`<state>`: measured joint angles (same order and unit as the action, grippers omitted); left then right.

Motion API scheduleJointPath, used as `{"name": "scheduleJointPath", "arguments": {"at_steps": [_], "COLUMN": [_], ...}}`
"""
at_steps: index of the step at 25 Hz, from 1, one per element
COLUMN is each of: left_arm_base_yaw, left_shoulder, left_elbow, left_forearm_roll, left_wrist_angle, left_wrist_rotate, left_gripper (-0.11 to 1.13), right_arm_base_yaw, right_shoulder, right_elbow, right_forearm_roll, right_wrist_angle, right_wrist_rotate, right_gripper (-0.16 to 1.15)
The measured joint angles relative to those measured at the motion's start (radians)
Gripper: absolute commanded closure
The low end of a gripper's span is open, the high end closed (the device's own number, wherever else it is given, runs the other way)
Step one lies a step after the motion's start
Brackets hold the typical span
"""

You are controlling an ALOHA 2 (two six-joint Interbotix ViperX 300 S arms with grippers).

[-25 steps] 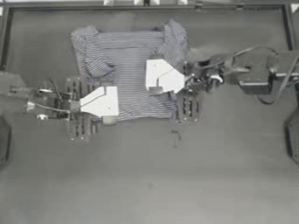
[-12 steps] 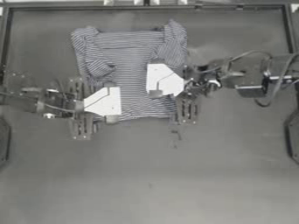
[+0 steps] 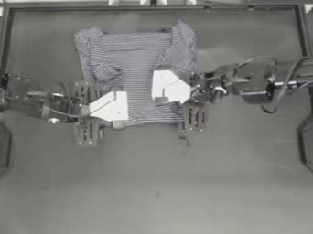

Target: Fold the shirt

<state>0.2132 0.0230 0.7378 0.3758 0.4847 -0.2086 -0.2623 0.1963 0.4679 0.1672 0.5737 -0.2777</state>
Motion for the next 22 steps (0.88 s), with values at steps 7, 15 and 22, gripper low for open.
{"name": "scheduleJointPath", "arguments": {"at_steps": [7,15,22], "left_arm_base_yaw": [0.009,0.02,0.02], "left_shoulder": [0.008,0.023,0.034], "left_elbow": [0.0,0.0,-0.002], "left_forearm_roll": [0.003,0.003,0.005], "left_wrist_angle": [0.0,0.003,0.006], "left_wrist_rotate": [0.0,-0.002,-0.002], "left_gripper": [0.08,0.39,0.7], "right_arm_base_yaw": [-0.002,-0.009,-0.018], "right_shoulder": [0.018,0.04,0.06], "right_elbow": [0.0,-0.006,-0.011], "right_forearm_roll": [0.0,-0.031,-0.061], "right_wrist_angle": [-0.005,-0.011,-0.014], "right_wrist_rotate": [0.0,0.017,0.061], "right_gripper": [-0.03,0.05,0.36]}}
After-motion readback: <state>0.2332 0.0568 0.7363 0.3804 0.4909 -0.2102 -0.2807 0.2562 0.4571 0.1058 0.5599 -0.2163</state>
